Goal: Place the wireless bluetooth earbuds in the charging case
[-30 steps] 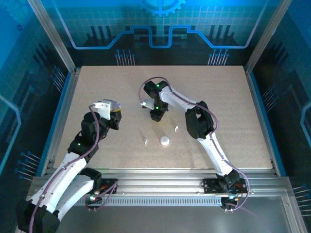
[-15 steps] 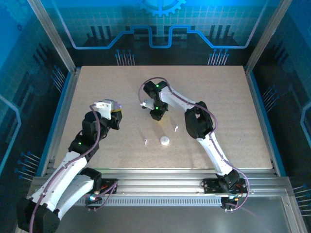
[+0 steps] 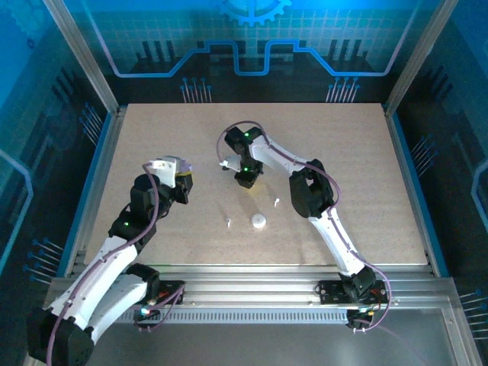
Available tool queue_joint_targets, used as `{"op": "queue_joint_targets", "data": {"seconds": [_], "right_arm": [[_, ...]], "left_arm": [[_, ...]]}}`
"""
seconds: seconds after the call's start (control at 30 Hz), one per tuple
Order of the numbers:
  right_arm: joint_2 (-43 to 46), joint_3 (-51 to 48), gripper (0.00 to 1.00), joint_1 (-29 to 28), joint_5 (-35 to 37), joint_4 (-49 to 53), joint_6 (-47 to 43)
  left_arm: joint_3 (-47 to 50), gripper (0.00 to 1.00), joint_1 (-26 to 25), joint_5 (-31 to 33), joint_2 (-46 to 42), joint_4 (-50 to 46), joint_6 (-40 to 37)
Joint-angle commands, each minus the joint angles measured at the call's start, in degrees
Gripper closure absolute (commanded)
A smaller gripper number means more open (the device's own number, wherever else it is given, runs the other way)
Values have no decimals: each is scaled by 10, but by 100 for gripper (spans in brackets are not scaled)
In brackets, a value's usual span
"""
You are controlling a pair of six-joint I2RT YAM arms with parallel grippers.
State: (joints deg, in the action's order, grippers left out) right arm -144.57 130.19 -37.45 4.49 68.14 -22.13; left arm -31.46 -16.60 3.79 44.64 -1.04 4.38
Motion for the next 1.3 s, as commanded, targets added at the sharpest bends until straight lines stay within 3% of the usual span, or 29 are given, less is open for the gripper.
{"op": "queue_joint_targets", "data": {"seconds": [0.0, 0.17, 0.6, 1.0, 1.27], "right_arm": [[-23, 5, 79, -1, 4, -21, -2], [12, -18, 80, 0, 4, -43, 7], [215, -236, 81, 27, -25, -182, 78], [425, -464, 84, 70, -103, -336, 192], [613, -612, 84, 120, -206, -437, 253]], "left_arm": [[-20, 81, 6, -15, 2, 8, -6], [-13, 82, 6, -26, 8, 12, -4], [29, 84, -6, -50, 54, 92, 16], [28, 84, -108, -56, 172, 215, -43], [-4, 84, -170, -147, 310, 350, -66]]}}
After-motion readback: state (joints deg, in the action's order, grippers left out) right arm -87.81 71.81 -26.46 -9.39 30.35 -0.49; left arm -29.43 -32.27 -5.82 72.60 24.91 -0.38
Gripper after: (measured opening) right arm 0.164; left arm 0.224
